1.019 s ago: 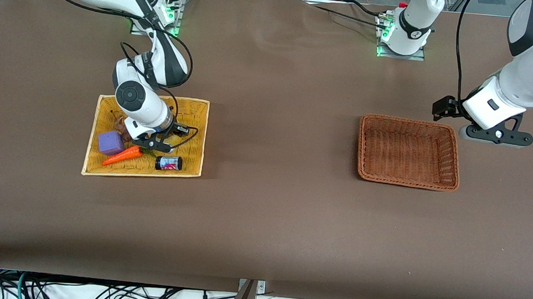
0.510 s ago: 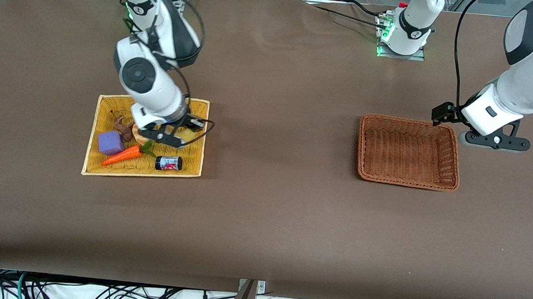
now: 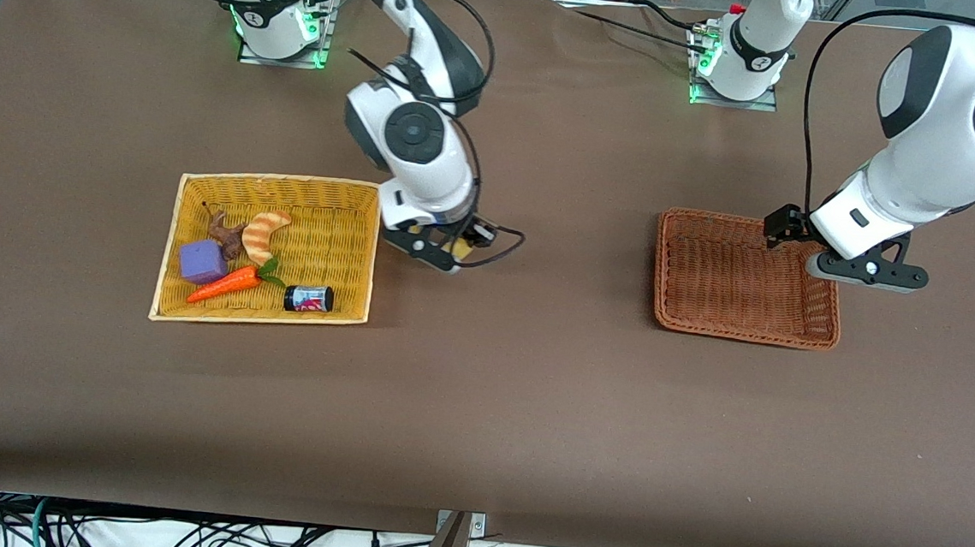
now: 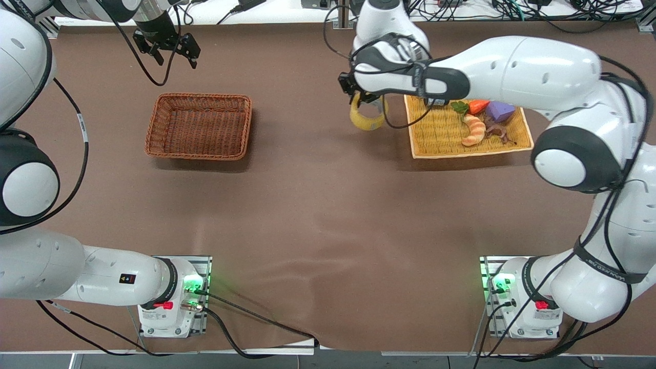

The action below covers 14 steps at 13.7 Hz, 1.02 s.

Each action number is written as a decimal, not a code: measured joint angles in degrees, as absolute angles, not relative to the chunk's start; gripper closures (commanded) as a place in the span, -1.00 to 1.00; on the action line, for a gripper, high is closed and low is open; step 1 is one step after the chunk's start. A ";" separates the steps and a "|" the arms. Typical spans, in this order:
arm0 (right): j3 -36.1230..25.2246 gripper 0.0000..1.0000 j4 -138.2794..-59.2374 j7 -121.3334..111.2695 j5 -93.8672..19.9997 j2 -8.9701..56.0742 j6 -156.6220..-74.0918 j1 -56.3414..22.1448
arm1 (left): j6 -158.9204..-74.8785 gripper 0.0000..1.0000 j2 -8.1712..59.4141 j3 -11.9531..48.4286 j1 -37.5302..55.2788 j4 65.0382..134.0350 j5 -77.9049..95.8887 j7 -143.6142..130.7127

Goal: Transfer tape with both arms
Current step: 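Lift the tape with the right gripper while the left gripper moves over the basket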

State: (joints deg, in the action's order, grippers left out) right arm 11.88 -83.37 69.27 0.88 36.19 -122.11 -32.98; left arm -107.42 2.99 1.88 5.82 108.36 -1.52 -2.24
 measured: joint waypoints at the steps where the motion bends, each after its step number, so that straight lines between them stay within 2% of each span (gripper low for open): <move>1: 11.86 1.00 -81.23 71.39 1.54 38.25 -122.12 -34.45 | -108.41 -1.00 3.08 1.95 5.80 108.85 -1.52 -2.37; 6: 11.76 1.00 -73.99 79.45 2.22 46.45 -124.16 -40.71 | -111.16 -1.00 4.37 4.69 5.70 109.43 -0.15 -6.46; 13: 11.67 1.00 -73.20 80.43 4.00 52.70 -128.28 -42.57 | -116.31 -1.00 5.92 5.56 5.68 112.27 2.63 -7.39; 14: 11.63 0.71 -72.95 80.54 4.39 52.79 -128.01 -42.76 | -116.53 -1.00 5.92 5.57 5.67 112.46 2.63 -7.41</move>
State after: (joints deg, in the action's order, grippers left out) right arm 11.63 -72.95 80.54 4.39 52.79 -128.01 -42.76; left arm -116.53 5.92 5.57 5.67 112.46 2.63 -7.41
